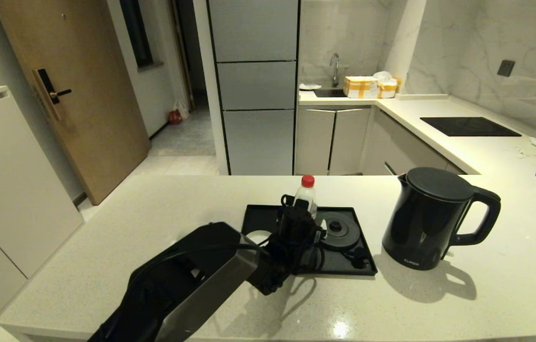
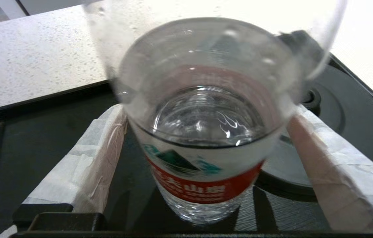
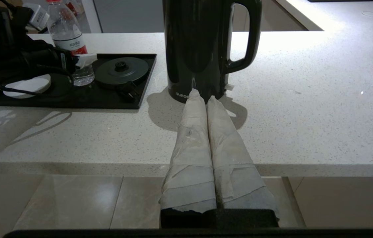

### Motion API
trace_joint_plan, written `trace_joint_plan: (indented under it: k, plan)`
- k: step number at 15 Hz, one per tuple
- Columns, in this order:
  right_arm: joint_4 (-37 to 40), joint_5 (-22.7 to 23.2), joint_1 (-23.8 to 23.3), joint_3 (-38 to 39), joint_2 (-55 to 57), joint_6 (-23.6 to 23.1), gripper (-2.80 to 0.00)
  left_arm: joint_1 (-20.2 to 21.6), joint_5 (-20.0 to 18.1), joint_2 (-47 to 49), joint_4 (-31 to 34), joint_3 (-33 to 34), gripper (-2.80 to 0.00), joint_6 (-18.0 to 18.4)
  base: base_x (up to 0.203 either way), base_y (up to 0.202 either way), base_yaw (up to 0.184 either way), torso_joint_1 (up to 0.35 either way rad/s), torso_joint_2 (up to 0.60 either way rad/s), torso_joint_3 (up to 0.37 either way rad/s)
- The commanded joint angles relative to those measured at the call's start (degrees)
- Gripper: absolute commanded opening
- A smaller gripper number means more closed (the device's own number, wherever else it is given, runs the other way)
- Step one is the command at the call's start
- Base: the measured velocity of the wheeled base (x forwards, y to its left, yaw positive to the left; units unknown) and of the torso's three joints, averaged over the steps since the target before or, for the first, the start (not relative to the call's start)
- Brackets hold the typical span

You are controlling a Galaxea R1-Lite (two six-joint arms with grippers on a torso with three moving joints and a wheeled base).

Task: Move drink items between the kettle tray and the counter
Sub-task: Pick up the bottled water

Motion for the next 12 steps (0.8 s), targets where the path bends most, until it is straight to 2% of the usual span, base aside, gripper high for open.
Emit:
trace_joint_plan:
  k: [1, 3, 9, 12]
  plan:
    - [-0.01, 0.11, 0.02, 0.14, 0.07, -0.03, -2.8, 0.23, 0.13, 0.67, -0.04, -0.63, -2.8, 0.0, 0.0, 0.0, 0.0, 0.0, 0.0, 0.0]
    - [-0.01, 0.02, -0.01, 0.15, 0.07, -0.03, -2.8, 0.5, 0.23, 2.22, 0.22, -2.34, -2.8, 0.0, 0.0, 0.0, 0.0, 0.0, 0.0, 0.0]
    - [-0.01, 0.08, -0.02, 0.11, 0.07, -0.03, -2.8, 0.5, 0.4, 0.79, -0.23, -1.77, -2.8, -0.03, 0.0, 0.0, 0.0, 0.0, 0.0, 0.0]
    - [-0.01, 0.11, -0.04, 0.18, 0.07, -0.03, -2.8, 0.26, 0.63, -6.6, -0.62, 4.12, -2.8, -0.39, 0.0, 0.0, 0.0, 0.0, 0.0, 0.0]
